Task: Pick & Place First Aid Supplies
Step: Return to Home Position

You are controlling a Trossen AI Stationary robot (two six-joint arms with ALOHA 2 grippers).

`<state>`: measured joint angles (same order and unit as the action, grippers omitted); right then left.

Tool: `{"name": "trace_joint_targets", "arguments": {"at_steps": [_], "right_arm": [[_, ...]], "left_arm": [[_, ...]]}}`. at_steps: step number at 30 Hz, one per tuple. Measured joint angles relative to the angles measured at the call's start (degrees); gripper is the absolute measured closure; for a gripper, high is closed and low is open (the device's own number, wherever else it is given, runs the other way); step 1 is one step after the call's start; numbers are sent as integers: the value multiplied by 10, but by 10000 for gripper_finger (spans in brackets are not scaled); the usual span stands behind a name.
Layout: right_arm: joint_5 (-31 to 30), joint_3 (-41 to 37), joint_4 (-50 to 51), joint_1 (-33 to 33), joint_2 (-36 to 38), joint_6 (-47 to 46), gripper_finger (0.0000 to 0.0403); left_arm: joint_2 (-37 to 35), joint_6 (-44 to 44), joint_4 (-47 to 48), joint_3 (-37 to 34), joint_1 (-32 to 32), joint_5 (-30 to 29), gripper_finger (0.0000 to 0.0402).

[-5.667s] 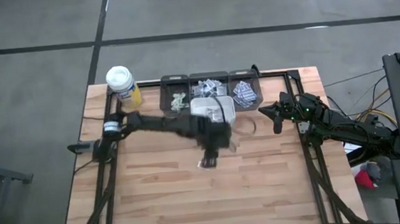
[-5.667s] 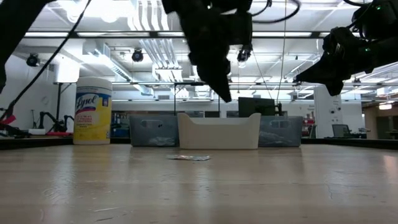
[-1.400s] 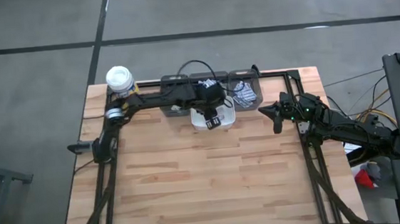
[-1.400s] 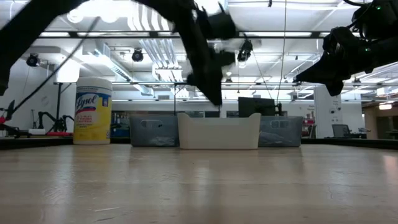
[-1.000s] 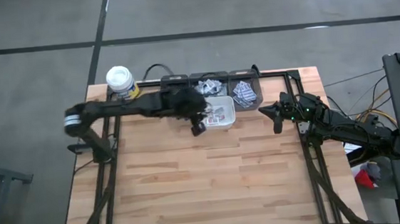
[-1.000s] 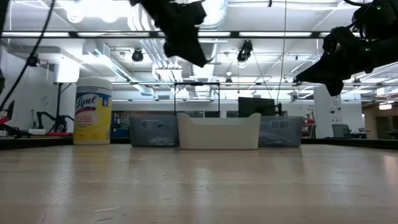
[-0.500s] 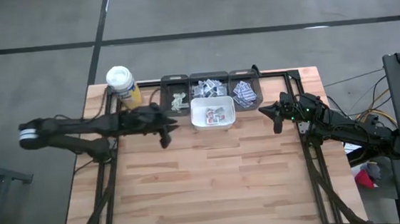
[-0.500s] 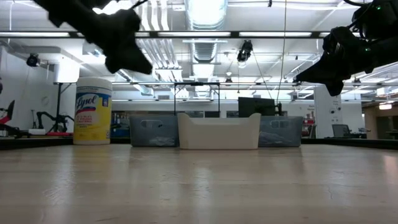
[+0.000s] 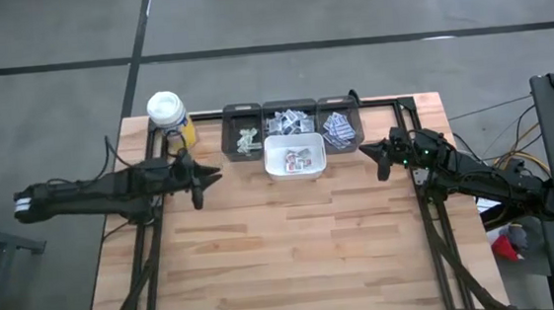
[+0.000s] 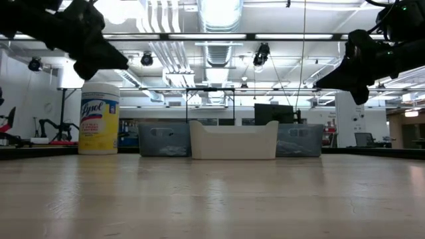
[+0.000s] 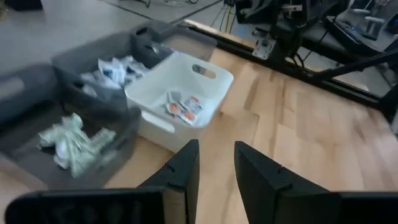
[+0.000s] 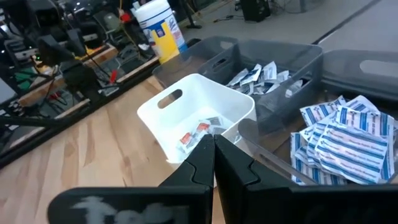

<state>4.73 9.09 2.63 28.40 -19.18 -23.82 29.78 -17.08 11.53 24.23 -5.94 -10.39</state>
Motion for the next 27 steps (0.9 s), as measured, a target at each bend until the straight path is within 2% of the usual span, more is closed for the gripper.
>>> {"name": "trace_joint_targets", "arguments": {"at_steps": [4, 11, 19, 27], "right_arm": [[0, 0, -6, 0, 0, 8, 394], [1, 0, -36, 0, 0, 12, 394], [2, 0, -49, 0, 0, 17, 394], [0, -34, -145, 0, 0, 9, 394]], "left_arm": [[-23, -21, -23, -41, 15, -5, 307], [-65, 2, -55, -83, 21, -36, 307], [-156, 22, -48, -120, 21, -43, 307], [-259, 13, -12, -171, 21, -45, 307]]}}
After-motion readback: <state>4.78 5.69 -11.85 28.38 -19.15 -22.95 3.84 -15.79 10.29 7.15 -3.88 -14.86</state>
